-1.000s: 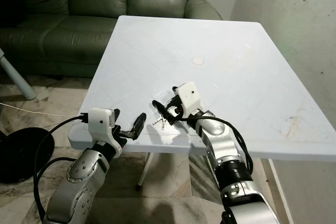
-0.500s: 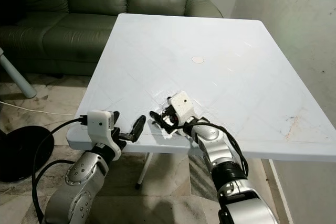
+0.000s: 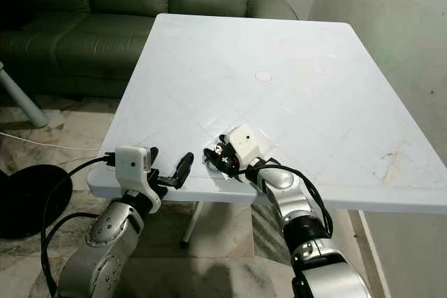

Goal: Hang keys on a hook

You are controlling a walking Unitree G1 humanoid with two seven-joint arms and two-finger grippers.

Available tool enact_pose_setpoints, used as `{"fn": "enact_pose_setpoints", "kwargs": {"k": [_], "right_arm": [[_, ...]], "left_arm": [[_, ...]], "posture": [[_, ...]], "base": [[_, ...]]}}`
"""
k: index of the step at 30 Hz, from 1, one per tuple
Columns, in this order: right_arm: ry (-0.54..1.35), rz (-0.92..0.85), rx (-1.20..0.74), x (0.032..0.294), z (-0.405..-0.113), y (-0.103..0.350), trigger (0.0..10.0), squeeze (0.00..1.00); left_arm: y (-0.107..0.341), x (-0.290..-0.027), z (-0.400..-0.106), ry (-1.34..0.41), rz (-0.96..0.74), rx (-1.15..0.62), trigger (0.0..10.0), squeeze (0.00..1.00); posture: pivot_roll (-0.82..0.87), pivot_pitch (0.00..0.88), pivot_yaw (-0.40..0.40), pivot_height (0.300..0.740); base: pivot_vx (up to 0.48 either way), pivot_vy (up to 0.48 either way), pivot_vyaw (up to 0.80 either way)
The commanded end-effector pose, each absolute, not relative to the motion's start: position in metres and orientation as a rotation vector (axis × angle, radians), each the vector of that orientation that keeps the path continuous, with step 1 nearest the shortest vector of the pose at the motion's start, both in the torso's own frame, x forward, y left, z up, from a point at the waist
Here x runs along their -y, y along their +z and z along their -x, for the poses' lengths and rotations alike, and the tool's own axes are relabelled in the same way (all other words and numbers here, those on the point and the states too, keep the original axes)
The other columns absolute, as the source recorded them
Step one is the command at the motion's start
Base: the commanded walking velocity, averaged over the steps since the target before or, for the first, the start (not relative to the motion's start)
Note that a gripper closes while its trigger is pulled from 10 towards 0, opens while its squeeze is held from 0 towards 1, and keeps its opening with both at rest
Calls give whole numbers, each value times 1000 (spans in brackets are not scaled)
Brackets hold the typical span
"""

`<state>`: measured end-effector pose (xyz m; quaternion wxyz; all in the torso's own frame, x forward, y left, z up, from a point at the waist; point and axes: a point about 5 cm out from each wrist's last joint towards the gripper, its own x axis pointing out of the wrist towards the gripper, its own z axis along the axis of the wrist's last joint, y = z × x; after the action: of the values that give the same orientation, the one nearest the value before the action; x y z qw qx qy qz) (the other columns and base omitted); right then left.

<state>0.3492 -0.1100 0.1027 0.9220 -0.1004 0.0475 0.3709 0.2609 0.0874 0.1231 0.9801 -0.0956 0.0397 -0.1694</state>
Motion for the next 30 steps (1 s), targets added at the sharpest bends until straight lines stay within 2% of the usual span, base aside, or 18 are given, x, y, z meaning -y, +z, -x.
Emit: {"fn": "enact_pose_setpoints", "kwargs": {"k": [1, 9, 10, 11, 12, 13, 17, 18, 20, 21, 22, 23, 24, 30], "right_arm": [[761, 209, -90, 112, -352, 106, 0, 0], [748, 191, -94, 114, -354, 106, 0, 0], [746, 187, -96, 115, -354, 106, 1216, 0], [748, 188, -84, 115, -354, 107, 4510, 0], [752, 185, -77, 114, -354, 108, 5412, 0], [753, 182, -82, 115, -354, 107, 10000, 0], [742, 99, -123, 118, -356, 105, 10000, 0], [741, 67, -120, 119, -356, 106, 10000, 1000], [741, 82, -77, 121, -356, 111, 10000, 1000], [738, 74, -71, 122, -357, 112, 10000, 506], [736, 64, -71, 122, -357, 112, 10000, 506], [735, 56, -70, 122, -357, 112, 10000, 129], [740, 49, -57, 123, -357, 114, 10000, 0], [772, 67, -31, 124, -355, 115, 10000, 0]], "left_arm": [[125, -85, -259, -339, 197, -81, 10000, 0], [125, -84, -259, -341, 200, -83, 10000, 0], [125, -84, -259, -341, 200, -83, 10000, 0], [125, -84, -259, -341, 200, -83, 10000, 0], [125, -84, -259, -341, 200, -83, 10000, 0], [125, -84, -259, -341, 200, -83, 10000, 0], [125, -84, -260, -340, 201, -83, 10000, 0], [125, -84, -260, -340, 202, -83, 10000, 0], [125, -83, -260, -342, 201, -82, 10000, 0], [125, -83, -260, -343, 202, -82, 10000, 0], [125, -83, -260, -343, 203, -83, 10000, 0], [125, -83, -260, -343, 203, -83, 10000, 0], [125, -83, -260, -344, 203, -83, 10000, 0], [125, -82, -260, -348, 203, -82, 10000, 0]], "posture": [[54, 123, -62, 732], [54, 123, -61, 732], [54, 122, -61, 732], [54, 123, -61, 732], [55, 122, -61, 732], [55, 122, -61, 732], [55, 121, -61, 732], [55, 121, -61, 732], [55, 119, -61, 732], [54, 117, -61, 732], [54, 117, -61, 732], [54, 117, -61, 732], [54, 115, -60, 732], [55, 111, -59, 732]], "base": [[0, 0, 0], [0, 0, 0], [0, 0, 0], [0, 0, 0], [0, 0, 0], [0, 0, 0], [0, 0, 0], [0, 0, 0], [0, 0, 0], [0, 0, 0], [0, 0, 0], [0, 0, 0], [0, 0, 0], [0, 0, 0]]}}
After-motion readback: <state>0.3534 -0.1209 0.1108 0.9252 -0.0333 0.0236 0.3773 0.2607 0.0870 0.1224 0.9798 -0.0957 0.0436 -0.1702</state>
